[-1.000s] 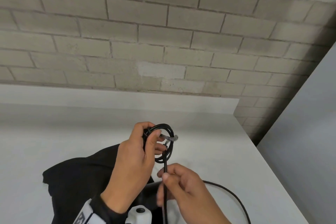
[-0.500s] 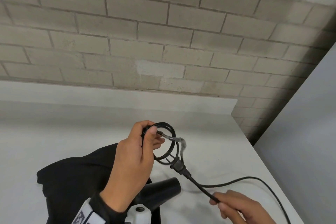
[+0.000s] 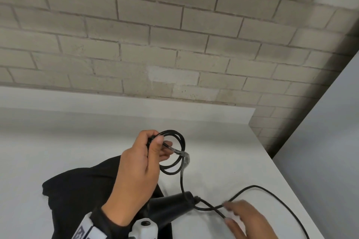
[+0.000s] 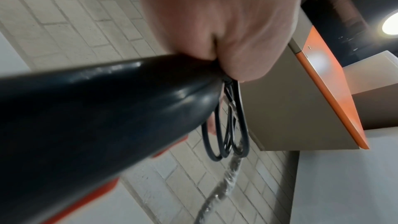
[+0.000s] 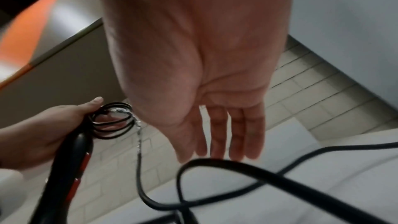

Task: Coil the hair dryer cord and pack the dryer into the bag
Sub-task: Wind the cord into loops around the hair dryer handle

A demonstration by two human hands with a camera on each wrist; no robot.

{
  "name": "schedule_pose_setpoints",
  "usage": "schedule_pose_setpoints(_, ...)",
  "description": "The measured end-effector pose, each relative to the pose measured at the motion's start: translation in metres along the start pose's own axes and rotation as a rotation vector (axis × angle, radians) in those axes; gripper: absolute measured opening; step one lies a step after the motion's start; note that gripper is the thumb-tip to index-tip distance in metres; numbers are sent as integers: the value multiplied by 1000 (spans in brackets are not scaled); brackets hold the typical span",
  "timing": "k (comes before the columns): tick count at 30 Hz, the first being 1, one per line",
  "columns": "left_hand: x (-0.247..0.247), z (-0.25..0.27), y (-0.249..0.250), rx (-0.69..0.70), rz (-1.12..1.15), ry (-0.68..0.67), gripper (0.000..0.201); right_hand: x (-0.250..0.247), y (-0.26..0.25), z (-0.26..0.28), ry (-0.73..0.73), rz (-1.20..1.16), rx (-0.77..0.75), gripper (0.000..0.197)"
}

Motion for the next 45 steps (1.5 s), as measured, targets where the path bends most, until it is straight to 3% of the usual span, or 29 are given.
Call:
schedule_pose_setpoints(4, 9, 4, 4, 12, -9, -63, 21, -20, -52, -18, 192, -231, -110, 20)
schedule_pose_setpoints(5, 10, 5, 4, 12, -14, -77, 21, -24, -65, -23, 210, -278, -132, 24)
schedule_pose_setpoints(9, 10, 5, 4, 14, -72, -89, 21, -15, -99, -40, -23, -310, -193, 42)
schedule_pose_setpoints(12, 5, 2, 2, 4, -147, -32, 22, -15, -113, -43, -91, -336, -241, 19)
schedule_pose_setpoints(16, 1, -1, -1, 11, -263, 22, 27, -30, -127, -34, -39, -381, -327, 14)
schedule_pose_setpoints(19, 5, -1, -1, 15, -310, 2, 44, -42, -145, -22, 24, -220, -465, 17)
schedule_pose_setpoints(21, 8, 0, 1, 28, -312, -10, 43, -49, -155, -18, 13, -150, -504, 20)
schedule_pose_setpoints(23, 10, 1, 4, 46, -297, -45, 36, -59, -163, -17, -2, -134, -528, 16)
schedule_pose_setpoints(27, 11, 2, 3, 76, -257, -189, 49, -87, -179, -24, 26, -236, -595, 14)
schedule_pose_setpoints(31, 13, 7, 8, 107, -232, -373, 53, -105, -187, -45, -1, -443, -546, 14)
schedule_pose_setpoints(35, 14, 11, 9, 144, -288, -436, 63, -97, -197, -59, -127, -616, -476, 13)
schedule_pose_setpoints(37, 14, 13, 7, 121, -281, -427, 59, -89, -200, -62, -138, -628, -443, 12)
schedule_pose_setpoints(45, 17, 17, 23, 333, -315, -302, 33, -68, -187, -72, -95, -615, -299, 13)
Point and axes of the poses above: each hand's wrist, its own z-axis away from the middle knuckle, its own x-axis out of the palm, y = z × x, the point moved 5 cm from there along -z, towards the middle knuckle, and after that the axes turned 10 degrees about x, right-handed, at the moved point
